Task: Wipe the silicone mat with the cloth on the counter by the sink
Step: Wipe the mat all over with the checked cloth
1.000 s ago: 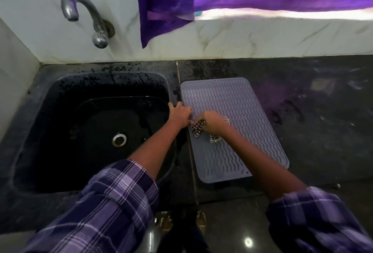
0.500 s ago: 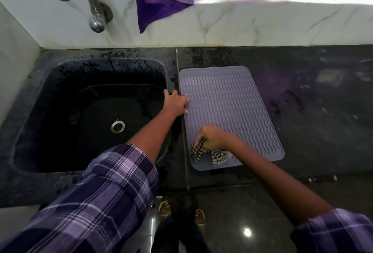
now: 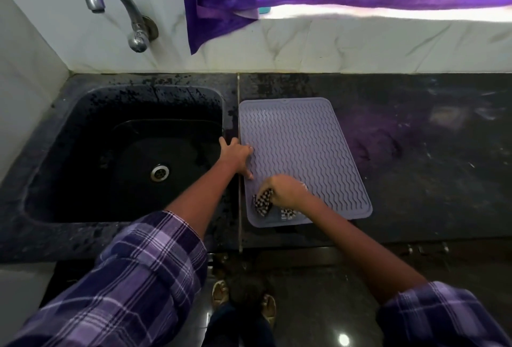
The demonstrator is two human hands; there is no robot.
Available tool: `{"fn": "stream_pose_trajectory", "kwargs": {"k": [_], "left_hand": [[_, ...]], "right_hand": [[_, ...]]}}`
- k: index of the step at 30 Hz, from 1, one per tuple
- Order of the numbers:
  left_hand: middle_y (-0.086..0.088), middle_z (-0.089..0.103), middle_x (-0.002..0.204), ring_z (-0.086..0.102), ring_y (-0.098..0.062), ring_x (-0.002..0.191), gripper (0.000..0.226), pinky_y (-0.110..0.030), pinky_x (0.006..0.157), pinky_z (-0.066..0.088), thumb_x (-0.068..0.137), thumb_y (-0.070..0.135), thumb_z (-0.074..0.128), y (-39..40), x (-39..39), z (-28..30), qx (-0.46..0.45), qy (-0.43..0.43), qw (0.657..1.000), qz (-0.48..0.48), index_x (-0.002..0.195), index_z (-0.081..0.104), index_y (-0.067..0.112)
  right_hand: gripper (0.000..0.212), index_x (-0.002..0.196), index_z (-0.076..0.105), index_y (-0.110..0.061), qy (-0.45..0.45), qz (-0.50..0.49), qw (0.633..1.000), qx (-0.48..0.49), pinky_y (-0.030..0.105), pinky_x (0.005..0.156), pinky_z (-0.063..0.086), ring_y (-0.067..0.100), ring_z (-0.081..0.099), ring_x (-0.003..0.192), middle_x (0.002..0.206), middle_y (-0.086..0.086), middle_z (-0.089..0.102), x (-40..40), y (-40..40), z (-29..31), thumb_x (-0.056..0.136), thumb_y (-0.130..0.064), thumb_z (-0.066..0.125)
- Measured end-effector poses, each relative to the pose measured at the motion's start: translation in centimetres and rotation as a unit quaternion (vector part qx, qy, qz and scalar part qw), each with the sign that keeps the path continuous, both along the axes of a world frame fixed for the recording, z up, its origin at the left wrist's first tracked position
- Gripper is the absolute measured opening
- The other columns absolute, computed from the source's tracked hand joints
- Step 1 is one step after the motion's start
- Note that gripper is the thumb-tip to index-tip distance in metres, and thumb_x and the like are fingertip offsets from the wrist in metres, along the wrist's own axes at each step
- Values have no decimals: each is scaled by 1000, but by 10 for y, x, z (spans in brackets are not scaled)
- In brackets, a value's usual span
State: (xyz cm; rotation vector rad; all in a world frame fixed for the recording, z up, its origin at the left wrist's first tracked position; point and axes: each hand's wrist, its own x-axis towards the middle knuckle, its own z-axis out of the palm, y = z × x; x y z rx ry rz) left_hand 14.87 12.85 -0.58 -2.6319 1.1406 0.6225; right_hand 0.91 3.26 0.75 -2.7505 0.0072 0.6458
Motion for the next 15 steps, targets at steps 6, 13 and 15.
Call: {"fn": "stream_pose_trajectory", "kwargs": {"k": [6,13,15], "left_hand": [[-3,38,147,27,-29,137,87,-64,112,13,79,57,65,2,-4,-5,18,-19,1000,-9,147,29,18],[-4,42,143,31,-28,135,88,-62,112,14,76,59,67,0,-2,-2,22,-24,999,-10,146,33,19],[-3,45,140,31,-28,133,87,-61,113,15,74,60,68,-1,-1,0,23,-24,999,-12,145,36,20]], "right_hand": [[44,112,71,-18,130,82,988,0,18,65,43,13,56,85,118,5,68,-16,-11,4,79,6,54],[44,111,71,-18,73,54,996,4,33,93,51,22,60,110,123,2,67,-1,-16,12,81,8,50],[38,111,70,-15,139,66,988,-24,32,94,50,21,60,111,124,2,66,-13,-17,7,85,4,50]]}}
